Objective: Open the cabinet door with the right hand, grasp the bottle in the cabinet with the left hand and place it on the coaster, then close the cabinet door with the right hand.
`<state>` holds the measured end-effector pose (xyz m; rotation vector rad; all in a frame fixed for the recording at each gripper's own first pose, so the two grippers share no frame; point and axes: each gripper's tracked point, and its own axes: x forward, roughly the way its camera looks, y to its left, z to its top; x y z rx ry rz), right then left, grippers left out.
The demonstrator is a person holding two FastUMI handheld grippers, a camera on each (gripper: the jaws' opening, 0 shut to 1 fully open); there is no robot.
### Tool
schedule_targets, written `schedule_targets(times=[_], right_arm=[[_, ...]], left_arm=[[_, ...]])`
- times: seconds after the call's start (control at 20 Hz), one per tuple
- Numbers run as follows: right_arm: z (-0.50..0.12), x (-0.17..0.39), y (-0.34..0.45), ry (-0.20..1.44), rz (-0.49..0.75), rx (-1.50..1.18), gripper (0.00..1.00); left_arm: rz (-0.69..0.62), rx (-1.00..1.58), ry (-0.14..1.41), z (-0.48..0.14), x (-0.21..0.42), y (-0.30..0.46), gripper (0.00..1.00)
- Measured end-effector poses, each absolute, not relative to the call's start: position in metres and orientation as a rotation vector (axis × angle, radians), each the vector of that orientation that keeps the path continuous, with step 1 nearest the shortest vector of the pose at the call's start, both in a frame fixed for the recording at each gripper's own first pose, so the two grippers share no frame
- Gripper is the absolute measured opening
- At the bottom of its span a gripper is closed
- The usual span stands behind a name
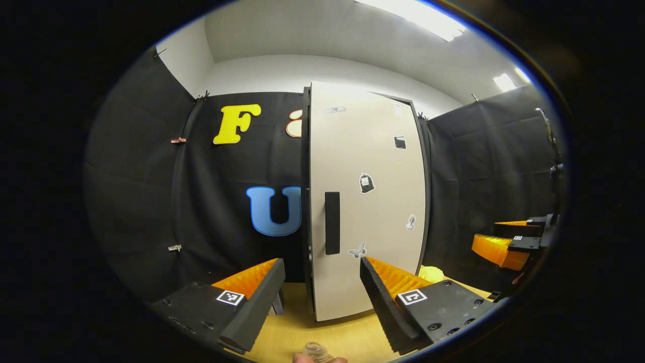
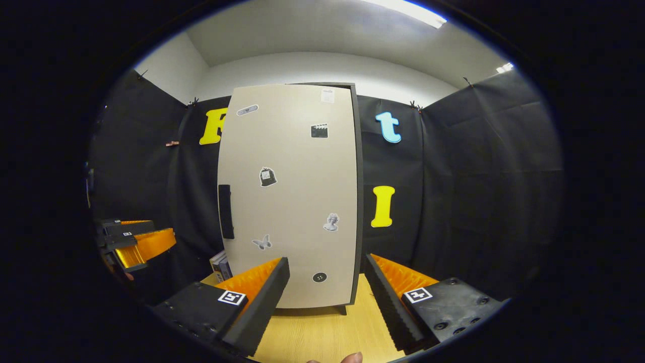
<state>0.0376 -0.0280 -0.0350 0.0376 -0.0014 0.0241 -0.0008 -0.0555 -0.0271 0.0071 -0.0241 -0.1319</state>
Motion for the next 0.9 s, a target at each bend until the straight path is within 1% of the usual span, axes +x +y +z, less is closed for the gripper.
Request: schedule_targets(times=[0.9], right_arm=[[-0.031, 0.0339, -0.0259, -0.007, 0.031, 0.038, 0.97]], left_arm=[[-0.139, 0.009, -0.026, -0.0237, -0.0051, -0.062, 0.95]])
